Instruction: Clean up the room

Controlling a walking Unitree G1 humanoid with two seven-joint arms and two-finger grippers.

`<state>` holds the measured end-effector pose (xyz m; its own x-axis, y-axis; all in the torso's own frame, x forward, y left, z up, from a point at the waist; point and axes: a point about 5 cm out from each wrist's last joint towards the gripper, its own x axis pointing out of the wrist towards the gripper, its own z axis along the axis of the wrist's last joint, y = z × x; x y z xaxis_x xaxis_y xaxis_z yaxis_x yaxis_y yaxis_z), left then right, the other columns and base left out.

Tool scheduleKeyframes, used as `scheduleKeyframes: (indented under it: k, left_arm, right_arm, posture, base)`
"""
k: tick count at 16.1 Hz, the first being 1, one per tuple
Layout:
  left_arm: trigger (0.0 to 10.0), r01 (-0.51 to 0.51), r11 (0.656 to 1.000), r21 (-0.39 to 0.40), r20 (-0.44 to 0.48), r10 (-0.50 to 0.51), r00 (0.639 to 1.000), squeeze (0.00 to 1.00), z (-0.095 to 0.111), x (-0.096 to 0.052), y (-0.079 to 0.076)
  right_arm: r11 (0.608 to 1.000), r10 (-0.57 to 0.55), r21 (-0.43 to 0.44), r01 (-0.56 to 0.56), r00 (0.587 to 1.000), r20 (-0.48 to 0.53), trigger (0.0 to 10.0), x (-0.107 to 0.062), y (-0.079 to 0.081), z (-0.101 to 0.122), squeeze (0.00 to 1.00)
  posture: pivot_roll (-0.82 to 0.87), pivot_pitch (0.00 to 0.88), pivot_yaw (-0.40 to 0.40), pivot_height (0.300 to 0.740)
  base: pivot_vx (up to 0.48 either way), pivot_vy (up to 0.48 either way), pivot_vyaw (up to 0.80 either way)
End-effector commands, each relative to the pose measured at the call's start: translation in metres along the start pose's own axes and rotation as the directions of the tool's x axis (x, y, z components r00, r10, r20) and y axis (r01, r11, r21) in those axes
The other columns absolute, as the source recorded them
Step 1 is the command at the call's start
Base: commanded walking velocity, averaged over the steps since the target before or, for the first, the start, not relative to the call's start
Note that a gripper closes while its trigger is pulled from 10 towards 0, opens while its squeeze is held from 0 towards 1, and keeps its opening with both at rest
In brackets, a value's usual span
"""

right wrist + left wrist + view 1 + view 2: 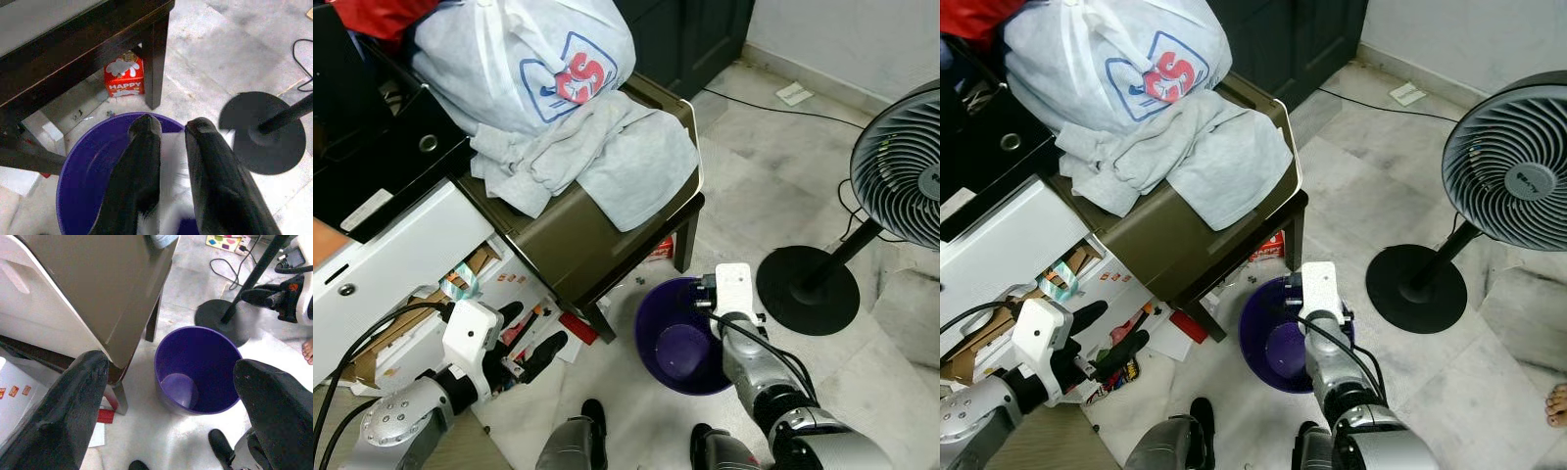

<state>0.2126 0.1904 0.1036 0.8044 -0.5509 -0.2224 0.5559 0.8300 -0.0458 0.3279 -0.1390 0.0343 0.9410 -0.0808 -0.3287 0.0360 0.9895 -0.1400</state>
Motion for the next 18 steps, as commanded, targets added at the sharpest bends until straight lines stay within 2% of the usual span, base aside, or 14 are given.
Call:
scheduleKeyframes:
  k: [1,5,6,7,11,14,16,18]
  left_arm:
    - [10.0,-0.018,1.0,-0.009,-0.027,0.017,0.999,0.0,-0.004,-0.003,0.003]
    - [10.0,-0.045,0.999,-0.028,-0.02,0.044,0.999,0.0,-0.005,0.001,0.009]
    - [10.0,-0.048,0.999,-0.018,-0.008,0.048,0.999,0.0,-0.003,0.004,0.01]
    - [10.0,-0.052,0.998,-0.017,0.014,0.053,0.999,0.0,0.001,0.009,0.01]
    - [10.0,-0.067,0.997,-0.032,0.083,0.07,0.994,0.0,0.012,0.031,0.008]
    - [10.0,-0.091,0.995,-0.05,0.136,0.097,0.986,0.0,0.021,0.045,0.007]
    - [10.0,-0.103,0.994,-0.029,0.171,0.107,0.979,0.0,0.029,0.056,0.005]
    - [10.0,-0.125,0.991,-0.05,0.186,0.132,0.974,0.0,0.032,0.065,0.008]
  right_arm:
    - [1.0,-0.002,0.001,0.002,0.999,-0.036,10.0,-0.004,0.004,-0.011,1.0]
    - [1.0,-0.013,0.022,0.012,1.0,0.012,10.0,0.001,0.002,0.002,1.0]
    - [0.998,0.003,0.056,-0.005,0.999,0.037,10.0,0.002,0.004,0.009,1.0]
    - [0.995,0.037,0.095,-0.045,0.996,0.076,10.0,0.003,0.007,0.017,1.0]
    - [0.987,0.078,0.117,-0.113,0.96,0.268,10.0,-0.006,0.003,0.045,1.0]
    - [0.99,0.094,0.065,-0.127,0.922,0.376,10.0,-0.022,-0.011,0.063,1.0]
    - [0.993,0.111,-0.003,-0.121,0.896,0.43,10.0,-0.04,-0.029,0.072,1.0]
    - [0.992,0.125,-0.032,-0.123,0.897,0.424,10.0,-0.046,-0.035,0.07,1.0]
  posture:
    - [0.18,0.318,0.132,0.74]
    - [0.17,0.302,0.127,0.74]
    - [0.16,0.291,0.125,0.74]
    - [0.15,0.269,0.119,0.74]
    - [0.09,0.201,0.083,0.74]
    - [0.06,0.161,0.049,0.74]
    - [0.03,0.126,0.032,0.74]
    - [0.0,0.093,0.035,0.74]
  base:
    - [0.0,0.0,0.0]
    - [0.0,0.0,0.0]
    - [0.0,0.0,0.0]
    - [0.0,0.0,0.0]
    - [0.0,0.0,0.0]
    - [0.0,0.0,0.0]
    - [0.0,0.0,0.0]
    - [0.0,0.0,0.0]
